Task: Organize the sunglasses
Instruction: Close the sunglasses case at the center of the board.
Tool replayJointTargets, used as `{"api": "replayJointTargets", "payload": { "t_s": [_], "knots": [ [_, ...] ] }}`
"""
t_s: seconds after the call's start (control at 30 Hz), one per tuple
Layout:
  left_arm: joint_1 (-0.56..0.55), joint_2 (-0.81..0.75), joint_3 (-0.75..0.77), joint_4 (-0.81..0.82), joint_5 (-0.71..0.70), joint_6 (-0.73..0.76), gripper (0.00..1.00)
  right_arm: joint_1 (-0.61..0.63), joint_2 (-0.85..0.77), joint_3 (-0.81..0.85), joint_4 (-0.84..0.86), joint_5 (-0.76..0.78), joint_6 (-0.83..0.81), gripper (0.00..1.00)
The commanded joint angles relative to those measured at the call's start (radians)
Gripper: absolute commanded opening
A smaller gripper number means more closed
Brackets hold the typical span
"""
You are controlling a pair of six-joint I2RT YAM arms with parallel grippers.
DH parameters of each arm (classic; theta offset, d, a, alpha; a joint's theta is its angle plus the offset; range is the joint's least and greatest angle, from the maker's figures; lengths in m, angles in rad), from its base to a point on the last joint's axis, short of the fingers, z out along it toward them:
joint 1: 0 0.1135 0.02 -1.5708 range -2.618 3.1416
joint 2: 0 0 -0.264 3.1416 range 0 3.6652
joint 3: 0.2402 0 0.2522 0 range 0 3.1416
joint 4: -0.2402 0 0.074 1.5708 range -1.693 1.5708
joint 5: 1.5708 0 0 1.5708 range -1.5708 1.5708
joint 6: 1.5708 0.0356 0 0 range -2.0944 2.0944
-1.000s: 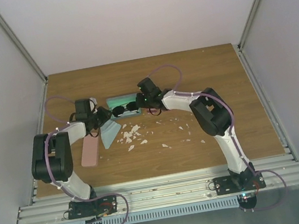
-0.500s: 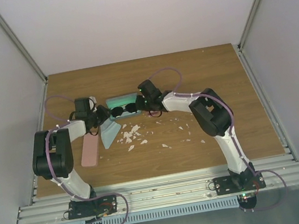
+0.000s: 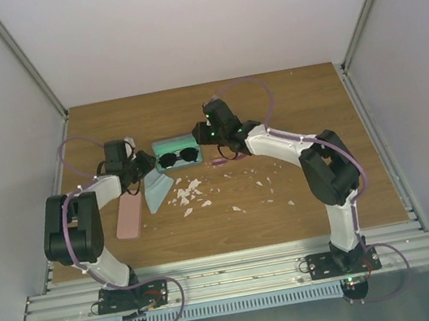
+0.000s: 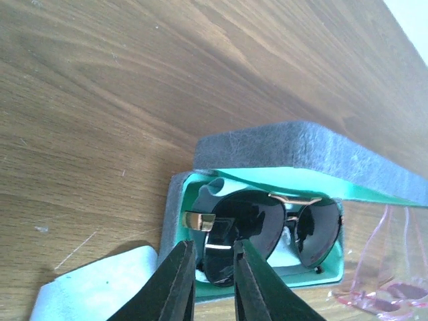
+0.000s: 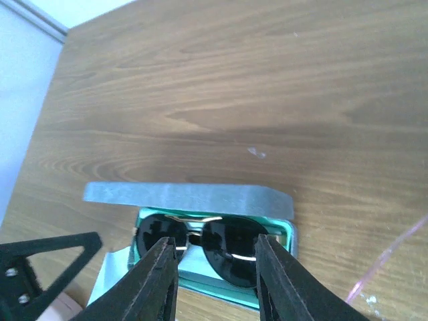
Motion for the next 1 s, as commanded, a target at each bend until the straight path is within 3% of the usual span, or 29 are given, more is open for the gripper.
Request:
{"api": "replayJointTargets", "payload": {
  "t_s": [0.0,0.37,0.7,0.97],
  "knots": [
    [0.007,0.003,-0.028,0.042,-0.022,0.012,0.16,0.012,-0.002,0.036,-0.012,-0.018,-0.126,0.33],
    [0.007,-0.005,-0.117,0.078,0.007,-0.010,0.03,0.019,0.249,0.339,-0.068,-0.123,-0.181,0.34],
    [0.005,0.053,-0.112,0.105,0.024,-0.022,0.01,0.038,0.355,0.490,-0.142,-0.075,-0.285,0.34],
    [-0.006,0.105,-0.086,0.105,0.021,-0.030,0.00,0.041,0.442,0.599,-0.243,-0.126,-0.293,0.35]
  ]
}}
